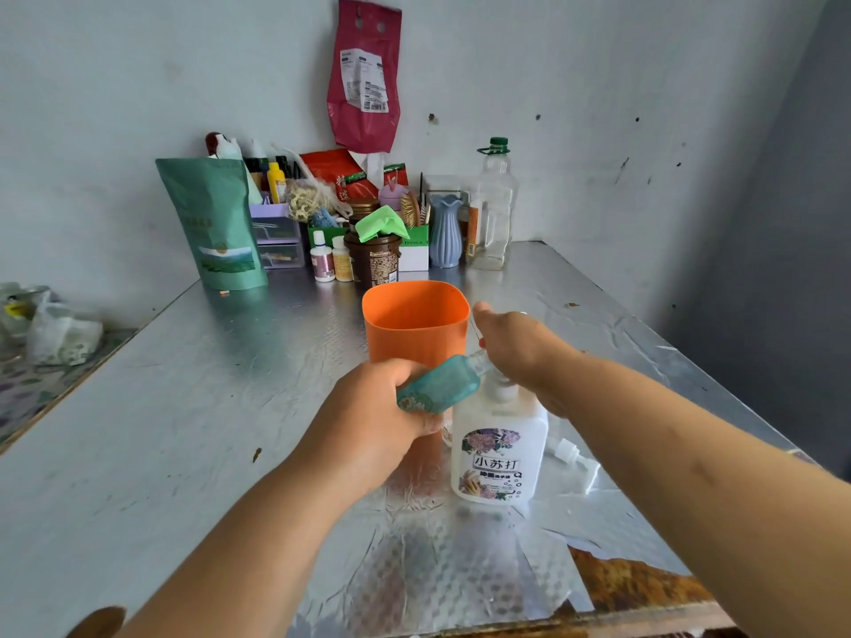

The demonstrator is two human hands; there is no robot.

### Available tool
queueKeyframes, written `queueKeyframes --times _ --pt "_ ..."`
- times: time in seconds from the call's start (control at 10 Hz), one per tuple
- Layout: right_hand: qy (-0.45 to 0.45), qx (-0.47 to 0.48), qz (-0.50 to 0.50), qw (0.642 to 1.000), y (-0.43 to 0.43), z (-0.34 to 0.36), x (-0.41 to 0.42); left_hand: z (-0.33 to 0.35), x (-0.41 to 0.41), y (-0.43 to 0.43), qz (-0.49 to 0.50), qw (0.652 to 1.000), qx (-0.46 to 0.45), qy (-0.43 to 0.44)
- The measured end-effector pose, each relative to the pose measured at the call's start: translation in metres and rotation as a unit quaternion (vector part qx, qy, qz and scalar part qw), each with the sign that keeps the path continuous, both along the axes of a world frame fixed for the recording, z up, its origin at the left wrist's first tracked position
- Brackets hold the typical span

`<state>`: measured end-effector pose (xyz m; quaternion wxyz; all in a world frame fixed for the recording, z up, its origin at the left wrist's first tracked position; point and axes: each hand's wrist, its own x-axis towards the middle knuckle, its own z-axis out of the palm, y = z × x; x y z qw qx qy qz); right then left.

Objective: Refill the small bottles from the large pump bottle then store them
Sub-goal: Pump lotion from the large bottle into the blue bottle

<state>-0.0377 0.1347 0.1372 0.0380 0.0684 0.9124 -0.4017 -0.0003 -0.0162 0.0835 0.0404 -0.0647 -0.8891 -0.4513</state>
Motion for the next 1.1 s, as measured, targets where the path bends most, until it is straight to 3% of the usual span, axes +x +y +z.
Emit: queueKeyframes --times 0.1,0.2,0.3,0.9,1.0,1.1 --pt "0.000 0.036 0.029 0.999 0.000 0.002 0.001 0.000 0.002 0.002 0.004 1.000 -0.001 0.005" --pt "-0.008 -0.038 0.016 0.999 0.002 0.012 0.002 0.007 0.003 0.001 0.003 1.000 0.000 0.012" --pt "0.000 -0.051 0.019 0.999 0.007 0.008 -0.006 0.012 0.004 0.000 -0.003 1.000 -0.008 0.018" --pt "0.015 0.014 0.011 1.000 0.003 -0.003 -0.002 -0.003 0.001 -0.001 -0.005 1.000 0.002 0.005" --pt "-0.002 0.000 0.013 1.000 0.003 -0.003 -0.004 -0.003 0.001 0.000 0.000 1.000 0.002 0.008" --pt "-0.016 -0.093 0.004 0.996 0.009 -0.004 -0.009 0.003 0.003 -0.001 -0.001 1.000 0.005 0.011"
